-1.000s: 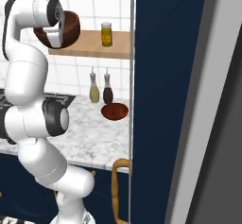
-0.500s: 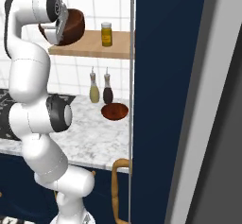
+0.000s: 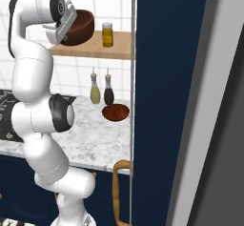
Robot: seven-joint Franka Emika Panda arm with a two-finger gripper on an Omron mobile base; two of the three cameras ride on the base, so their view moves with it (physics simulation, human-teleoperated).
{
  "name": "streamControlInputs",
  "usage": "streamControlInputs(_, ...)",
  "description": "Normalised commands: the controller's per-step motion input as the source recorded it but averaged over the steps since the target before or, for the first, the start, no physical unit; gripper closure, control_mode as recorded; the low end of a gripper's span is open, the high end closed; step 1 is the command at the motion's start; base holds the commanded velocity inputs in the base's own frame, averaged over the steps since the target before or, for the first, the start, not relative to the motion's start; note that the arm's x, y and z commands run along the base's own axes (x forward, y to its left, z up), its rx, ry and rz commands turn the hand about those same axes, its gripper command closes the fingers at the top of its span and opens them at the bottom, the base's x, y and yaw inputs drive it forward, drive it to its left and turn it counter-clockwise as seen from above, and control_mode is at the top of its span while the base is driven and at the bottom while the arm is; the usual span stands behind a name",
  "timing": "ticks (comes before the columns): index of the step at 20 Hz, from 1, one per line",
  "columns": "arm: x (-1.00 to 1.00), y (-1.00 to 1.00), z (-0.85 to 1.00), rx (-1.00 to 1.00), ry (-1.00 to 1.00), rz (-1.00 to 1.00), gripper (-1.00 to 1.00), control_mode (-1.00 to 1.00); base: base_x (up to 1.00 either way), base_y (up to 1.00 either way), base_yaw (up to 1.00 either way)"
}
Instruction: Pick up the bowls on the counter and stack them on top of one another in the open cabinet. Place the smaller bowl on top of the larger bowl.
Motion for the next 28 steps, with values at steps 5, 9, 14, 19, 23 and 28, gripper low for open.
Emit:
streamControlInputs(5,0.11,0.0,-0.25,0.01,0.0,-0.02,1.0,-1.0,0.0,0.0,0.0)
streamControlInputs(9,0.13,0.0,-0.26,0.0,0.0,0.0,1.0,-1.0,0.0,0.0,0.0)
streamControlInputs(14,0.25,0.0,-0.04,0.0,0.0,0.0,1.0,-1.0,0.0,0.0,0.0)
streamControlInputs(19,0.26,0.0,0.0,0.0,0.0,0.0,1.0,-1.0,0.0,0.0,0.0)
streamControlInputs(23,0.0,0.0,0.0,0.0,0.0,0.0,-1.0,-1.0,0.0,0.0,0.0)
streamControlInputs(28,0.0,0.0,0.0,0.0,0.0,0.0,-1.0,-1.0,0.0,0.0,0.0)
